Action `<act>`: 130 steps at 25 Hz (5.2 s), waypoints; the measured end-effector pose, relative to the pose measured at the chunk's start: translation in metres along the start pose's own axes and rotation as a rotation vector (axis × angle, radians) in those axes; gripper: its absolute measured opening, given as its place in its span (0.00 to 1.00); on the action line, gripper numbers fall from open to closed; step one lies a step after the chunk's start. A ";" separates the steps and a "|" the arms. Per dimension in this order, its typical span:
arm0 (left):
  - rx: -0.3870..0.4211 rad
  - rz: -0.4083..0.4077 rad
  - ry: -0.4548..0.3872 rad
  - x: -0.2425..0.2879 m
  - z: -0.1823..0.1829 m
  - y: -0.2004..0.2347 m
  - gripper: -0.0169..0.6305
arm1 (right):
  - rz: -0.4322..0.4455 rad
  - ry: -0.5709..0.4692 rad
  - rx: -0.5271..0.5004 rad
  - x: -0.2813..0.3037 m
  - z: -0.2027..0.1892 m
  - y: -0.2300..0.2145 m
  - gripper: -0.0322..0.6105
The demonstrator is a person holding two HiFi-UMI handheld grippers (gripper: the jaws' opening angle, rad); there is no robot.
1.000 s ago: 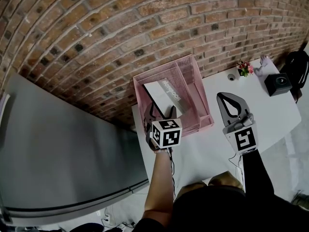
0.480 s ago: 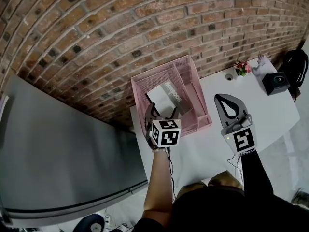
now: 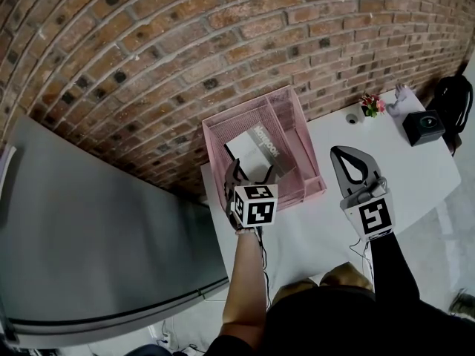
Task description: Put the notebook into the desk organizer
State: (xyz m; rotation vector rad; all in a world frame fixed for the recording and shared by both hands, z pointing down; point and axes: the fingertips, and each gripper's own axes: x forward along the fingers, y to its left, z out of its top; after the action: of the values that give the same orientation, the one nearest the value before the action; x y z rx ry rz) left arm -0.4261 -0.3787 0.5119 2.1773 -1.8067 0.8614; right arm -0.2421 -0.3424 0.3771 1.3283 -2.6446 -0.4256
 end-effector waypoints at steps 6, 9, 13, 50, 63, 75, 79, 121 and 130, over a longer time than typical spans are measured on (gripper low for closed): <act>-0.019 -0.010 -0.012 -0.004 0.001 0.000 0.60 | 0.003 -0.006 -0.003 -0.002 0.003 0.004 0.08; -0.030 -0.022 -0.020 -0.006 0.001 -0.002 0.60 | -0.001 -0.006 0.000 -0.003 0.005 0.006 0.08; -0.041 -0.025 -0.043 -0.010 0.004 -0.001 0.60 | -0.012 -0.028 0.031 -0.008 0.010 0.007 0.08; -0.170 0.067 -0.279 -0.136 0.050 -0.077 0.60 | 0.084 -0.134 0.184 -0.093 0.022 -0.018 0.08; -0.193 0.106 -0.356 -0.199 0.049 -0.093 0.60 | 0.123 -0.166 0.162 -0.120 0.037 0.000 0.08; -0.183 0.106 -0.409 -0.229 0.055 -0.085 0.60 | 0.097 -0.176 0.161 -0.117 0.048 0.005 0.08; -0.166 0.106 -0.427 -0.240 0.055 -0.085 0.60 | 0.111 -0.189 0.154 -0.114 0.054 0.012 0.08; -0.173 0.243 -0.543 -0.255 0.059 -0.080 0.05 | 0.136 -0.205 0.134 -0.116 0.044 0.001 0.08; -0.172 0.248 -0.541 -0.259 0.057 -0.083 0.05 | 0.140 -0.209 0.144 -0.120 0.043 0.002 0.08</act>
State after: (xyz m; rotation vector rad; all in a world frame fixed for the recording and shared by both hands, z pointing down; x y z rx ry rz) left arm -0.3536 -0.1688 0.3447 2.2475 -2.3264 0.1319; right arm -0.1829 -0.2369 0.3356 1.1831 -2.9695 -0.3809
